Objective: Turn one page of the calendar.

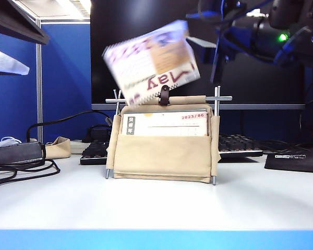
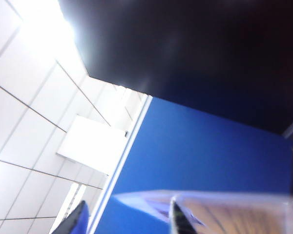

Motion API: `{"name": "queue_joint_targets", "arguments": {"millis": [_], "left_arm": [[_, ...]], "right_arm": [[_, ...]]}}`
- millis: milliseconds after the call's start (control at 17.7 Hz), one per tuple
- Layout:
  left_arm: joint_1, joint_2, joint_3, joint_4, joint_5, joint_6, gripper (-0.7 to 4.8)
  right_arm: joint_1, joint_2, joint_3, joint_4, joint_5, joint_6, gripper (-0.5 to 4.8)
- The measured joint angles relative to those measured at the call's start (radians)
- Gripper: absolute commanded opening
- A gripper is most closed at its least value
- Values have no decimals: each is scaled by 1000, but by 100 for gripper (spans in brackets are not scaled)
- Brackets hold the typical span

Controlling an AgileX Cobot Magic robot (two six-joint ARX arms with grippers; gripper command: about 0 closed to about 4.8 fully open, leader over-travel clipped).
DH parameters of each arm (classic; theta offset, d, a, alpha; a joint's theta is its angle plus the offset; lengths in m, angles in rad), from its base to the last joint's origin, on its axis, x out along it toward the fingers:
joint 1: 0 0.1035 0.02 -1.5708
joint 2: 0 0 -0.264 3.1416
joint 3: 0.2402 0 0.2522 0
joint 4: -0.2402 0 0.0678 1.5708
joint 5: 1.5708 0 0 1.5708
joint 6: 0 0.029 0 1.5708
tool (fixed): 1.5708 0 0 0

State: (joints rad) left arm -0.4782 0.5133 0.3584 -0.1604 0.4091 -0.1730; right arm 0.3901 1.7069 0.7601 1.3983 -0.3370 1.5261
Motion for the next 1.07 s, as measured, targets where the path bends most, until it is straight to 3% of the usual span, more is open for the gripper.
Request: {"name": "queue_joint_targets", "arguments": {"millis": [226,283,339,452,622,735,848,1018,1074], "left_arm": [[0,0,0,-1,14,-3,339],[0,0,0,-1,14,-9,320],[0,0,0,0,13,-12,268],[0,0,0,20,9,-15,235],[0,0,0,45,-13,-19,237],[0,0,0,45,-16,-19,238],[0,0,0,42,-17,-19,238],[0,0,0,30,-17,-19,238],[0,0,0,29,-17,-19,238]], "right_arm": [[-19,0,32,-2,30,-4,212],[-19,0,32,-12,27,-6,212],[-23,0,32,-32,4,-16,212],[-25,1,32,-45,-66,-44,211],[-31,0,25,-42,-222,-127,208],[-37,0,25,-57,-352,-199,121],[-40,-11,60,-144,-576,-312,92],[-53,-85,133,-254,-655,-435,93],[-79,-115,320,-507,-754,-566,84]]}}
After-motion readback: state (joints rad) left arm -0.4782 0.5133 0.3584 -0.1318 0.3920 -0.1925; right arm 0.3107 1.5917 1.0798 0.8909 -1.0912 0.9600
